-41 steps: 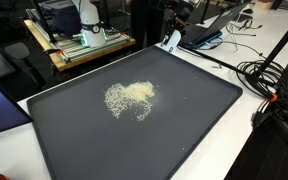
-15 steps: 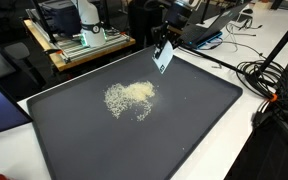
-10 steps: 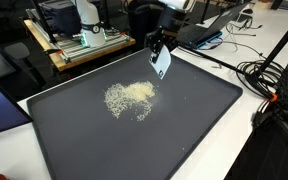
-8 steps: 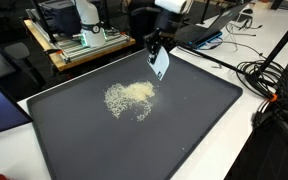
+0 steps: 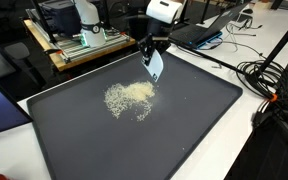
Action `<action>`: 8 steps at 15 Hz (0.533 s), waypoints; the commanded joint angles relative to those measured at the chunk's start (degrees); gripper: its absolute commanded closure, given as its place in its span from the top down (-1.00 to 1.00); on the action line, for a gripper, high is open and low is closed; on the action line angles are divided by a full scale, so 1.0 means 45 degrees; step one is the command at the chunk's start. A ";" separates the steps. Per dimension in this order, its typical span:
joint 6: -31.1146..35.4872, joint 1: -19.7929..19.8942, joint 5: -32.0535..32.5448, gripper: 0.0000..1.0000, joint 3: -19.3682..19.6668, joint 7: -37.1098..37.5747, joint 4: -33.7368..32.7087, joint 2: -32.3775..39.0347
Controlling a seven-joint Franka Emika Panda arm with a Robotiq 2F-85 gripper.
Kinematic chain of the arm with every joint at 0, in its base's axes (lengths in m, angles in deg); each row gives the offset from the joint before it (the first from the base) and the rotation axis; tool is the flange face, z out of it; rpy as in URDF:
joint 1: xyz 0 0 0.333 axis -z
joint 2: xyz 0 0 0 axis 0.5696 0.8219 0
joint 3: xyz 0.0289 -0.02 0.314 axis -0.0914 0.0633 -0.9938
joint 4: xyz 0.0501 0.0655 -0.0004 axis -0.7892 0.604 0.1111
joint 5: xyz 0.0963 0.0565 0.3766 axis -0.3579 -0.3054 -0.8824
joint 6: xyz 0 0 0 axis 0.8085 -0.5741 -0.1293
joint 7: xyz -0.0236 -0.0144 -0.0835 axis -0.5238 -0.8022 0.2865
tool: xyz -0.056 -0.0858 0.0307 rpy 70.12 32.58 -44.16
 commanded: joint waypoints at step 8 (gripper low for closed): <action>-0.0178 0.0365 -0.0433 -0.98 0.0301 -0.0837 -0.0645 0.0574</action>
